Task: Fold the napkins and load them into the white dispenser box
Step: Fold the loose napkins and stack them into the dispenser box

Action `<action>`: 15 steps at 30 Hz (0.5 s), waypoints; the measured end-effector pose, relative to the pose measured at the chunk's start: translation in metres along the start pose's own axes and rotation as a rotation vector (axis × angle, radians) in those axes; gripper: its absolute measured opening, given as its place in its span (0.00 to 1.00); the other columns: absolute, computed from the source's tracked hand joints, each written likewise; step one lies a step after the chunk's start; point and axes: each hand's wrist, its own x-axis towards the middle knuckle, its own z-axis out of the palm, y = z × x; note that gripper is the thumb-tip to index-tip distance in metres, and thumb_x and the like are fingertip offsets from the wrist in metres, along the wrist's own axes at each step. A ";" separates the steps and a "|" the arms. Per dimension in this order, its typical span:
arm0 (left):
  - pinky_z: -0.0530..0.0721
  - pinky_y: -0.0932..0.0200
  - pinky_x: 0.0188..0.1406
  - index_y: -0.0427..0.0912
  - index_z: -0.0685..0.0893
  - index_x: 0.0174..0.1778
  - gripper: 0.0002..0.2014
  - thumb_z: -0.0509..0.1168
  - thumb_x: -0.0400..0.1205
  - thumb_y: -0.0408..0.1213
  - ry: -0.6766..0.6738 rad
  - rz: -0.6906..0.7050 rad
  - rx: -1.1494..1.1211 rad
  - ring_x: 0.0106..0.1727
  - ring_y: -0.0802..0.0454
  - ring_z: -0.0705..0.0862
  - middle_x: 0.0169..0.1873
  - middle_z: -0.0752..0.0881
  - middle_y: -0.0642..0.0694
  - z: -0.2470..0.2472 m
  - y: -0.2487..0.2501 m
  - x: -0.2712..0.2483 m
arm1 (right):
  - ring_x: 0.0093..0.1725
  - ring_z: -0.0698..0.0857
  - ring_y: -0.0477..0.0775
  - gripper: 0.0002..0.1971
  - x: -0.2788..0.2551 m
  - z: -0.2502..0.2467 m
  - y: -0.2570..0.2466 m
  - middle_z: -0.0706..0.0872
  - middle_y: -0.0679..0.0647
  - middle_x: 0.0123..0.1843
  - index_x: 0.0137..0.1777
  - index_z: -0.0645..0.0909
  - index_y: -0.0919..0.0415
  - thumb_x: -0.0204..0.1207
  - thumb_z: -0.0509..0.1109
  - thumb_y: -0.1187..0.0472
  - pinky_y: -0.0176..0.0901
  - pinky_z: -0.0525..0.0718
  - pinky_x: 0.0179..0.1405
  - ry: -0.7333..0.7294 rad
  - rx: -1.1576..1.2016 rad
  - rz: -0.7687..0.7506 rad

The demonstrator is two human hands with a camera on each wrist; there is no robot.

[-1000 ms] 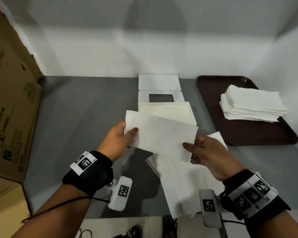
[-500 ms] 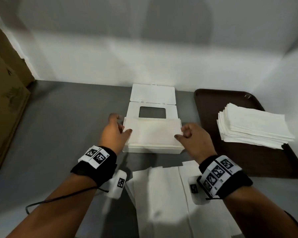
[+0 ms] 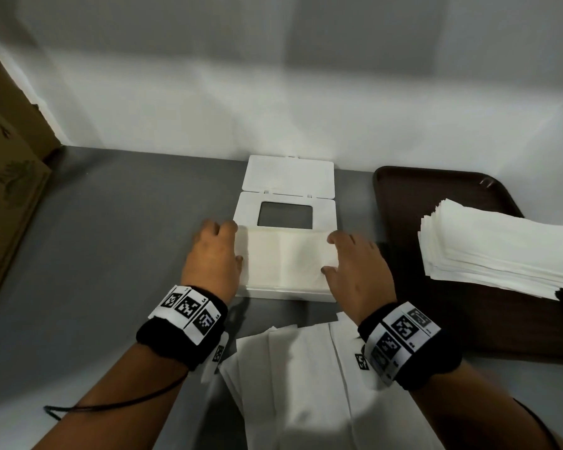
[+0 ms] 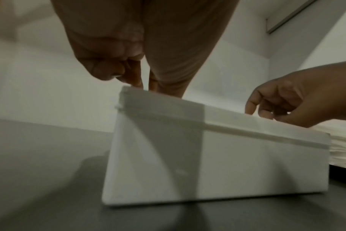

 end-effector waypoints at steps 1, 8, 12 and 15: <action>0.82 0.45 0.50 0.41 0.79 0.61 0.18 0.72 0.75 0.32 0.009 0.031 0.014 0.56 0.38 0.78 0.57 0.75 0.39 -0.001 0.002 0.001 | 0.60 0.78 0.58 0.22 0.001 -0.001 -0.001 0.79 0.55 0.58 0.66 0.74 0.55 0.74 0.75 0.58 0.52 0.82 0.57 0.000 -0.002 -0.021; 0.73 0.51 0.68 0.51 0.77 0.71 0.27 0.72 0.76 0.50 -0.328 0.149 0.067 0.68 0.42 0.72 0.66 0.74 0.43 0.006 0.016 0.010 | 0.63 0.75 0.60 0.21 0.017 -0.002 -0.014 0.76 0.57 0.63 0.67 0.76 0.58 0.75 0.73 0.58 0.51 0.80 0.60 -0.304 -0.087 -0.176; 0.71 0.50 0.71 0.52 0.72 0.75 0.30 0.70 0.77 0.52 -0.416 0.131 0.156 0.70 0.40 0.70 0.70 0.72 0.43 0.011 0.017 0.014 | 0.58 0.80 0.64 0.17 0.024 0.002 -0.020 0.79 0.60 0.59 0.65 0.76 0.60 0.77 0.69 0.63 0.50 0.80 0.54 -0.374 -0.189 -0.191; 0.71 0.50 0.71 0.52 0.72 0.75 0.30 0.70 0.77 0.52 -0.439 0.124 0.170 0.70 0.39 0.70 0.70 0.73 0.42 0.014 0.017 0.017 | 0.57 0.82 0.65 0.16 0.028 0.002 -0.023 0.79 0.62 0.58 0.65 0.76 0.61 0.77 0.67 0.64 0.51 0.81 0.54 -0.427 -0.234 -0.191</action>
